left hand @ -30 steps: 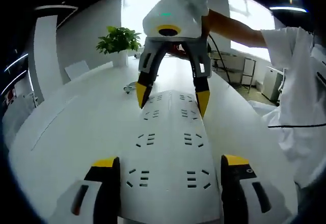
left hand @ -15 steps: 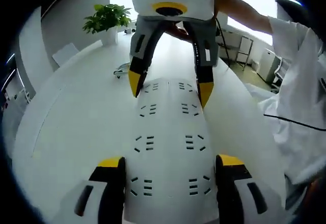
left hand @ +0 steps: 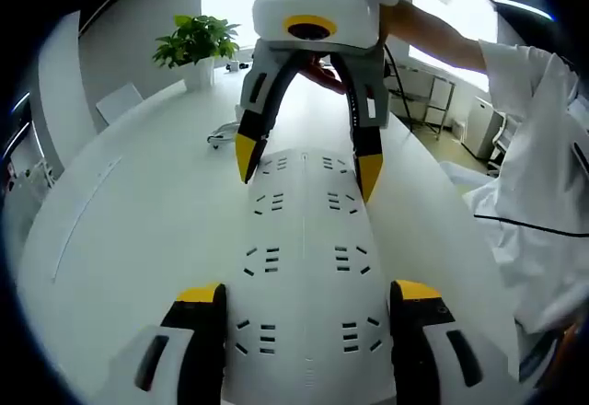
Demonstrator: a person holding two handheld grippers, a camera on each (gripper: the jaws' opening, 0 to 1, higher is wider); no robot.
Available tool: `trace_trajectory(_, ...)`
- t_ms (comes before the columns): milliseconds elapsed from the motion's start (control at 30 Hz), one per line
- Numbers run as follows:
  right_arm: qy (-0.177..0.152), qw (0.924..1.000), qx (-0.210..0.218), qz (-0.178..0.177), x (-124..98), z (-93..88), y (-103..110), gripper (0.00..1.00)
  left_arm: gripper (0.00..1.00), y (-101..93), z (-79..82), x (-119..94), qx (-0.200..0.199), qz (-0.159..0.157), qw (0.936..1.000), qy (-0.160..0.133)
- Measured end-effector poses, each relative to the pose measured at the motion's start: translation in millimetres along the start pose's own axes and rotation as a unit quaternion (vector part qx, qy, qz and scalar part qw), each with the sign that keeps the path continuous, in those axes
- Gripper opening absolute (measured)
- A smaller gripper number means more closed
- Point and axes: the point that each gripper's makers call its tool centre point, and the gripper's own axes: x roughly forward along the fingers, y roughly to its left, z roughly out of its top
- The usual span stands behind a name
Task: Straighten the power strip on the desk, plug the charger into it
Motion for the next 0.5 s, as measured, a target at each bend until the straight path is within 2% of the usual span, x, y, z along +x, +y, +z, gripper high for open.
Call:
trace_trajectory(333, -0.006, 1.0000, 0.007, -0.003, 0.5, 1.7, 0.7, 0.67, 0.73, 0.6, 3.0, -2.2, -0.003, -0.006, 0.9990, -0.044)
trace_trajectory(500, 0.002, 0.9999, 0.007, -0.011, -6.6, -3.9, 1.3, 0.67, 0.73, 6.7, 3.7, -2.7, -0.002, -0.005, 0.9992, -0.041)
